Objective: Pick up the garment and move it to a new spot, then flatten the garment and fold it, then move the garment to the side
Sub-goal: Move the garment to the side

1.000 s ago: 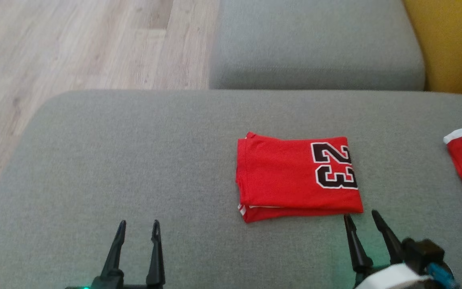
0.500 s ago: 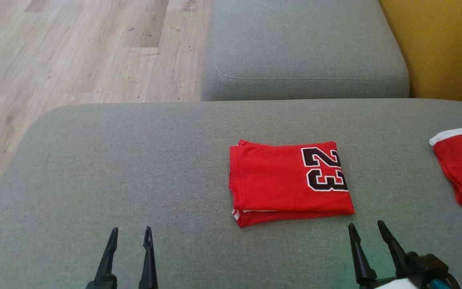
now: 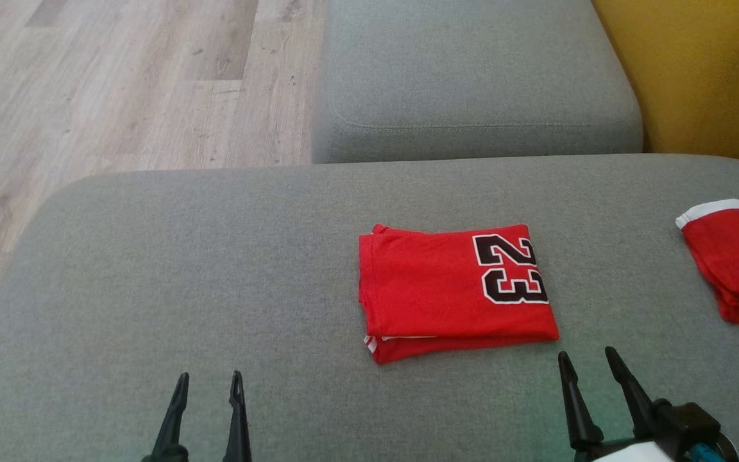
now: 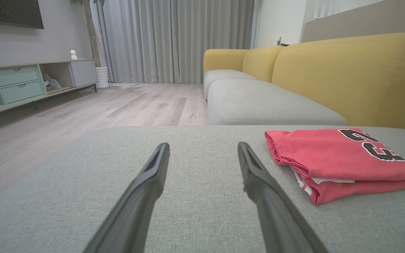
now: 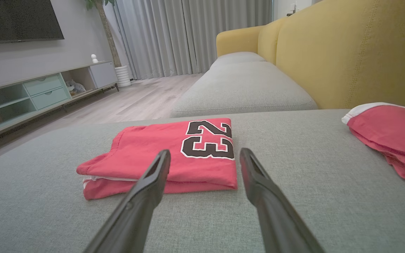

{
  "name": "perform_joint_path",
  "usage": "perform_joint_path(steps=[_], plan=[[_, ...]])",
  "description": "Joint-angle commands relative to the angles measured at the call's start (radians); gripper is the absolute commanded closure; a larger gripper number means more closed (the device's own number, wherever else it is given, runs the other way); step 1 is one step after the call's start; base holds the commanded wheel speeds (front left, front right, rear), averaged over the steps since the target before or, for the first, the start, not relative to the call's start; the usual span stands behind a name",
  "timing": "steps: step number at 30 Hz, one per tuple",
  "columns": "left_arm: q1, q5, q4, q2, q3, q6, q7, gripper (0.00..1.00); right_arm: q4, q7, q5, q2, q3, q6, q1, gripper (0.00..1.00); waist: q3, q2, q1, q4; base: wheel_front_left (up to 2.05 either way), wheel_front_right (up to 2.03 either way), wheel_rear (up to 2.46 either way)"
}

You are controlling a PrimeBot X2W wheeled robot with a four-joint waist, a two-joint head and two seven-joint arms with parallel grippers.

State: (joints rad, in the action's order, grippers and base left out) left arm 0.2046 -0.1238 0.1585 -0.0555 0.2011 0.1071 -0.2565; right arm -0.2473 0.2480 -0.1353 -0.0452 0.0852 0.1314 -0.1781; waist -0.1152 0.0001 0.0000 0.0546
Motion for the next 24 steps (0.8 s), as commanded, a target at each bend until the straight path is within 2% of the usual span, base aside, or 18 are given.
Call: perform_joint_path(steps=[1, 14, 24], plan=[[-0.030, -0.002, -0.026, 0.005, -0.031, 0.011, -0.005, 0.00, 0.038, 0.014, -0.005, -0.005, 0.023, -0.001, 0.038, 0.00, -0.001, -0.0001, 0.0000, -0.001, 0.00, 0.00, 0.00], [-0.026, -0.011, -0.026, 0.005, -0.028, 0.027, -0.005, 0.00, 0.049, 0.014, -0.015, -0.005, 0.028, -0.001, 0.035, 0.00, 0.001, -0.0001, 0.0000, -0.004, 0.00, 0.00, 0.00], [-0.021, -0.025, -0.084, 0.005, -0.025, -0.003, -0.005, 0.00, 0.039, 0.014, -0.026, -0.005, 0.023, -0.001, 0.050, 0.00, 0.028, -0.0001, 0.0000, -0.001, 0.00, 0.00, 0.00]])
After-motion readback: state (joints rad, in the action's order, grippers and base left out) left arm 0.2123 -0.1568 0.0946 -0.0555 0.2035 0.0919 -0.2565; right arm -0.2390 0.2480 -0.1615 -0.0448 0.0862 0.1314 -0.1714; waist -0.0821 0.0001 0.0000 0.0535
